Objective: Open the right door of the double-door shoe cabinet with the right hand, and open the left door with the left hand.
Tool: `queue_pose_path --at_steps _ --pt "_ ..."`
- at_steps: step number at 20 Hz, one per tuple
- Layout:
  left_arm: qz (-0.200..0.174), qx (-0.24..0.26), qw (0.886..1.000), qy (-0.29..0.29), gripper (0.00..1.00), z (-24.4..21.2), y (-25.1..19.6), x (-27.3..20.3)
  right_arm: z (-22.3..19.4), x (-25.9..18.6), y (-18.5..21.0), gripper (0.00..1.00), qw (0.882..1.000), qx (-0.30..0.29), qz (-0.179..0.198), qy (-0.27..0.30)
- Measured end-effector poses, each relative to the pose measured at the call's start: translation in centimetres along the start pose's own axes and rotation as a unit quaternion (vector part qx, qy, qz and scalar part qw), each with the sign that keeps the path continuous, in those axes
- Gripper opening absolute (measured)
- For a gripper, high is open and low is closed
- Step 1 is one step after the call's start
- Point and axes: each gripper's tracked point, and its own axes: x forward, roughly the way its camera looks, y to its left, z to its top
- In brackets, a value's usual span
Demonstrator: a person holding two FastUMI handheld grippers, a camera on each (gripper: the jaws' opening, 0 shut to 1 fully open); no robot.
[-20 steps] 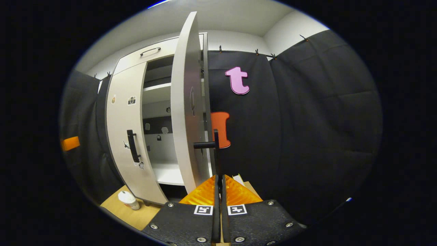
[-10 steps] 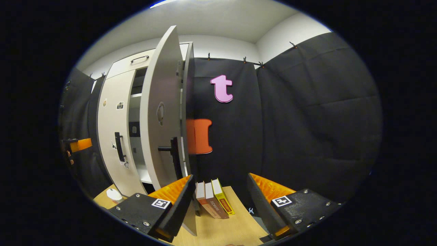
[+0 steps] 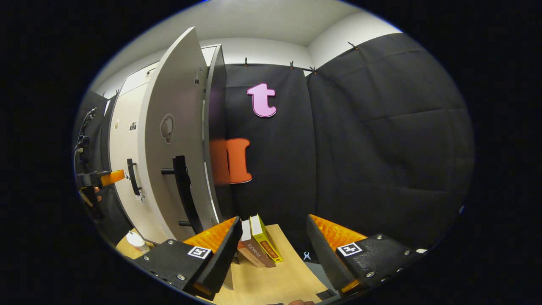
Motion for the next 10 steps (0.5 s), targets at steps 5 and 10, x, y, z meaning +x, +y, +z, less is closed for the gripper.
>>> queue_pose_path --at_steps 5,10 --pt "0.002 -0.003 1.000 0.006 0.96 -1.4 0.4 4.3 -0.4 0.2 -0.5 0.93 1.000 0.005 -0.010 0.012" --pt "0.009 -0.006 1.000 0.021 0.93 -2.9 1.1 7.0 -0.9 0.4 -0.9 0.93 1.000 0.006 -0.019 0.023"
